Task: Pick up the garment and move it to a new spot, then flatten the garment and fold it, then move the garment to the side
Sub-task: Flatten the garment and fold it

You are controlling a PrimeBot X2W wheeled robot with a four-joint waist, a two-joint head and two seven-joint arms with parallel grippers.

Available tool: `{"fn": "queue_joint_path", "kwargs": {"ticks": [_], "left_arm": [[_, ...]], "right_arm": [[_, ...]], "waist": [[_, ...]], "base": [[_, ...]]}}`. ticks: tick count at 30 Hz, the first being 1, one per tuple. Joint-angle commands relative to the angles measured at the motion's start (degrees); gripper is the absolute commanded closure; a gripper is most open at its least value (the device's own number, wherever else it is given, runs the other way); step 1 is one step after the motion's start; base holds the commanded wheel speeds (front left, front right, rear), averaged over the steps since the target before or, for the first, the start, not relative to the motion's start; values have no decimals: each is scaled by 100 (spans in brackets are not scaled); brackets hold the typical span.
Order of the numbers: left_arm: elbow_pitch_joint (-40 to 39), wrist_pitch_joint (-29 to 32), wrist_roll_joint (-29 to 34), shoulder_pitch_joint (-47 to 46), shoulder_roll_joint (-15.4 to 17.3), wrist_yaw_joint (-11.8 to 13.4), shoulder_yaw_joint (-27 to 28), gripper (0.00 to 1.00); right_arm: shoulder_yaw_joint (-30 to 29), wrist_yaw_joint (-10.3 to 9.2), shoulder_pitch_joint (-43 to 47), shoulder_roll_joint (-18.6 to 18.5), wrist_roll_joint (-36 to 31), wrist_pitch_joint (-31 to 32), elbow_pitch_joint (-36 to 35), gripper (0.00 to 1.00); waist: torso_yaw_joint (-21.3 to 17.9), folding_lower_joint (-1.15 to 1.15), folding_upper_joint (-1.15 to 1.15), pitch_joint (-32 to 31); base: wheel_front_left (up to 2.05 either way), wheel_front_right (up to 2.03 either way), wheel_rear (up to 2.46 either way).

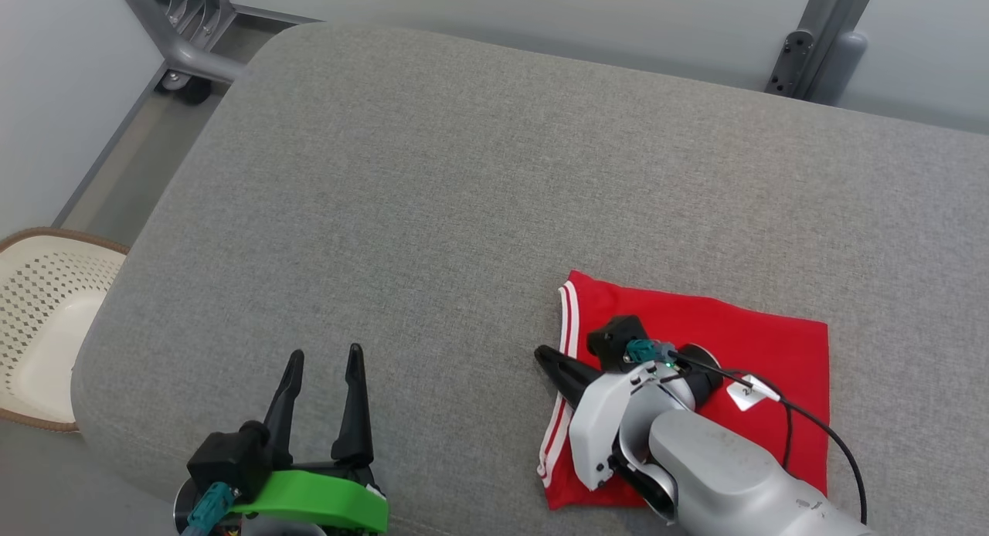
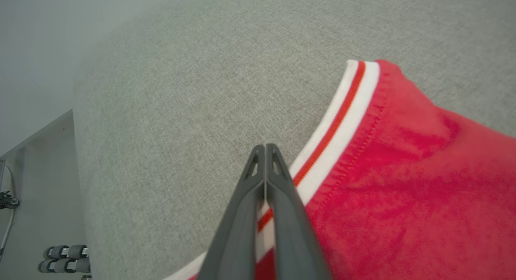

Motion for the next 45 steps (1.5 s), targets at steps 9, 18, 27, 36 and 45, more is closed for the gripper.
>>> {"fn": "queue_joint_path", "kwargs": {"ticks": [9,18,27,36,45], "left_arm": [[-75,-22,89,55,28,-15,96,0],[-145,-14,238,-180,151,-17,66,0],[-21,-15,200,-54,135,54,116,0],[-91,-21,284,256,161,141,362,0],[-180,-21,417,542,110,103,572,0]], "right_arm": [[-579,1,-399,-92,48,-301,-204,100],[-3162,1,661,-313,-1425,-294,-1867,21],[-4620,2,2171,-105,-2420,-295,-3350,0],[-5045,2,3079,-24,-2595,-295,-4167,0],[-5155,2,3559,-16,-2276,-296,-4595,0]], "waist": [[-395,0,0,-155],[-1200,0,0,-411],[-1902,0,0,-607],[-2179,0,0,-674],[-2203,0,0,-734]], "base": [[0,0,0],[0,0,0],[0,0,0],[0,0,0],[0,0,0]]}}
